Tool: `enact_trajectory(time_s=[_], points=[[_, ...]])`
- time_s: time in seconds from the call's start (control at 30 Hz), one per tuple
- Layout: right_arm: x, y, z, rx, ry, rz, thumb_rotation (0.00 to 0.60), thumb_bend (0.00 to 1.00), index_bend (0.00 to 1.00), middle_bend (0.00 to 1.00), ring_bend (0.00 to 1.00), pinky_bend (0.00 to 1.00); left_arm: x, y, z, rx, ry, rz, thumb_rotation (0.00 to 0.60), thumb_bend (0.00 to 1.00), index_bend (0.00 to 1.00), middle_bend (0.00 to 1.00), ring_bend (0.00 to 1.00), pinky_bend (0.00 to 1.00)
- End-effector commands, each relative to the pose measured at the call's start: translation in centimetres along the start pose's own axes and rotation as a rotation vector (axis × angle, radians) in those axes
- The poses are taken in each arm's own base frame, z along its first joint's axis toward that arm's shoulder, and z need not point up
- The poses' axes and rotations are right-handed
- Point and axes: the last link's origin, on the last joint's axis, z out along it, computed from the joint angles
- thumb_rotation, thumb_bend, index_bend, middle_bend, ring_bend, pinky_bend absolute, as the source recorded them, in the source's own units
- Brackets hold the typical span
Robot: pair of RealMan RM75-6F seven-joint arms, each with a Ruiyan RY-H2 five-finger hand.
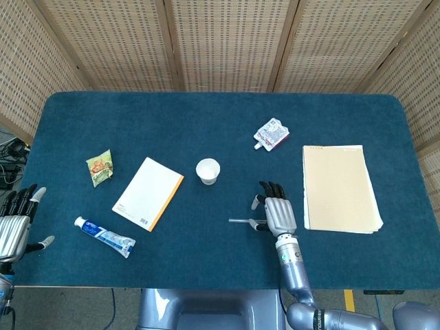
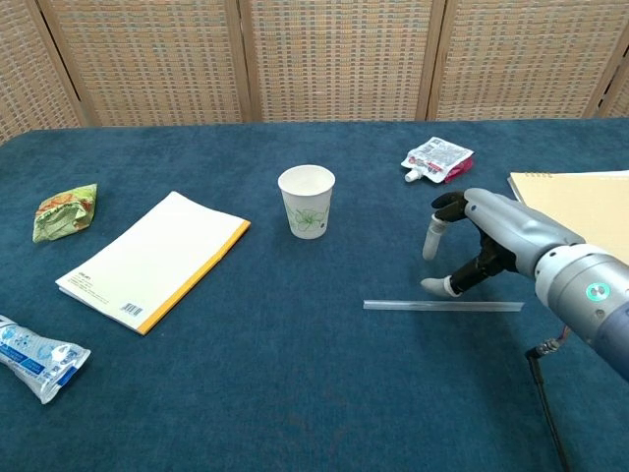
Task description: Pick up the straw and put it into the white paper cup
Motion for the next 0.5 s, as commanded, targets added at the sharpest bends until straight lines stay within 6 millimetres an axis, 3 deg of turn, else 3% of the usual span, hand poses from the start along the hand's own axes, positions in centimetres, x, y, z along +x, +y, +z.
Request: enact_trajectory(time_s=[0.03, 0.5], points=[[-0.4, -0.1, -0.1, 0.002, -0.011, 0.000, 0.600, 0.42, 0.55, 0.19, 0.00, 0.00, 0.0, 0.0, 0.0, -0.002, 0.001, 0.001, 0.600, 0.00, 0.00, 0.00, 0.00, 0.00], [-2.0, -0.1, 0.3, -0.009, -0.065, 0.026, 0.600, 0.42, 0.55, 0.19, 0.00, 0.00, -0.1, 0.1, 0.0, 0.004, -0.002, 0.014, 0.600, 0.00, 0.00, 0.00, 0.00, 0.00]])
